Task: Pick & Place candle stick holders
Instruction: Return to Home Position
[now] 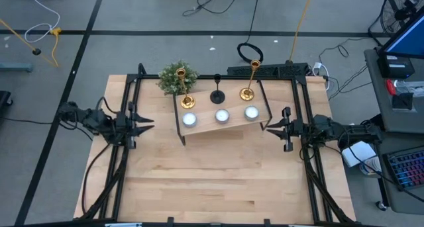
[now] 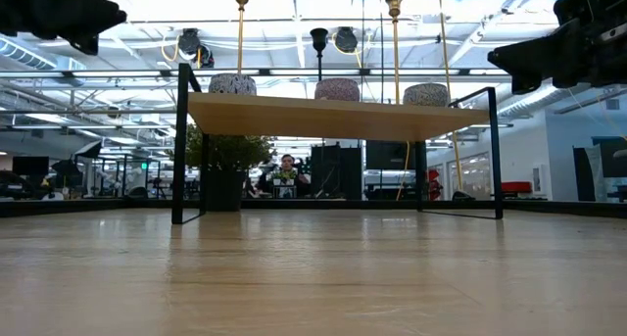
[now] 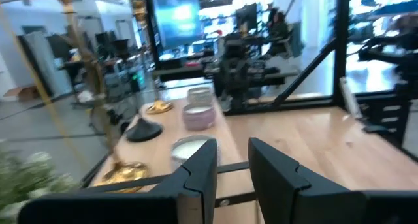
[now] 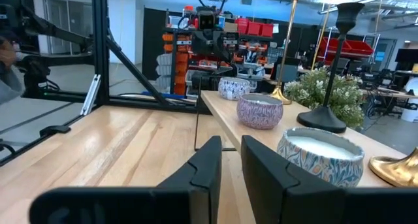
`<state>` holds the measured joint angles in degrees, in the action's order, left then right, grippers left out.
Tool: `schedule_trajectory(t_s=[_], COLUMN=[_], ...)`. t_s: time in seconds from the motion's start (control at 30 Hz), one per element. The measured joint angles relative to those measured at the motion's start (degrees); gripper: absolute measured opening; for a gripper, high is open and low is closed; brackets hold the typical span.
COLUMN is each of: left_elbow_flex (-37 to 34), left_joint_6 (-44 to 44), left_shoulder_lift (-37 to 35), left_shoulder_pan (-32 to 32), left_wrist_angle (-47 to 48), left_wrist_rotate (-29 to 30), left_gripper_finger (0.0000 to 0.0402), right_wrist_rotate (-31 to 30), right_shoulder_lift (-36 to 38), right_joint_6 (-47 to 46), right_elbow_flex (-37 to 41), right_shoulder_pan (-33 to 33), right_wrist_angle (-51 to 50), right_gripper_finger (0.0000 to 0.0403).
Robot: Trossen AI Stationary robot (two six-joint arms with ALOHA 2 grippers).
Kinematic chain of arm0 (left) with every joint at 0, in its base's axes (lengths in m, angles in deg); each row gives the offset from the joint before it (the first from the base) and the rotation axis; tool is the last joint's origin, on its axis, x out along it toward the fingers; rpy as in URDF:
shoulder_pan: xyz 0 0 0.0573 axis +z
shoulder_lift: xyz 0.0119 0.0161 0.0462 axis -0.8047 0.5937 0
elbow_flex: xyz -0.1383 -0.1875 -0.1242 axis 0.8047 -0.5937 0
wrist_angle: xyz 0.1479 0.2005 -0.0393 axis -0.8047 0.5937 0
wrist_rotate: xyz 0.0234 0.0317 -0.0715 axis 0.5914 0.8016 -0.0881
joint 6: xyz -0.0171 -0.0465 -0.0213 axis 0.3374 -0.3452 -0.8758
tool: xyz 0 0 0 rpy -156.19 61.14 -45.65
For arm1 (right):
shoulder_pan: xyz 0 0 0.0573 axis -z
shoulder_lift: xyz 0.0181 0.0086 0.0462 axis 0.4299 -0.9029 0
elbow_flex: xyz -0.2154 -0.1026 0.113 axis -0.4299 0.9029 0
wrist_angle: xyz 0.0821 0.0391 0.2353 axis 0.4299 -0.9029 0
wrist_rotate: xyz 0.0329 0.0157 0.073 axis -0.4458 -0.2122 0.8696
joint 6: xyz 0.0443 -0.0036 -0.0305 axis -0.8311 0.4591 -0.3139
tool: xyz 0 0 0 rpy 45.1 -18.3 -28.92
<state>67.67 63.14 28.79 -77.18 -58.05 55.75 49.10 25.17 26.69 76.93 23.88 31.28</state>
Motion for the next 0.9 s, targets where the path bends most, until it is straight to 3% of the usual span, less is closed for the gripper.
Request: schedule_trajectory(t_s=[0.43, 0.9], left_elbow_flex=[-14.3, -15.1], left_joint_6=[3.0, -0.1], left_shoulder_lift=[0.0, 0.0], left_shoulder_pan=[0.0, 9.2], left_wrist_angle=[-20.5, -19.8], left_wrist_rotate=[-6.3, -9.5], left_gripper_finger=[0.0093, 0.0093], right_wrist_rotate=[-0.1, -0.2], right_shoulder_lift=[0.0, 0.0], right_joint_6=[-0.1, -1.0], right_elbow_flex=[0.1, 0.1], right_shoulder_pan=[0.0, 0.0], right_wrist_angle=[0.0, 0.1], right_gripper_finger=[0.0054, 0.0054])
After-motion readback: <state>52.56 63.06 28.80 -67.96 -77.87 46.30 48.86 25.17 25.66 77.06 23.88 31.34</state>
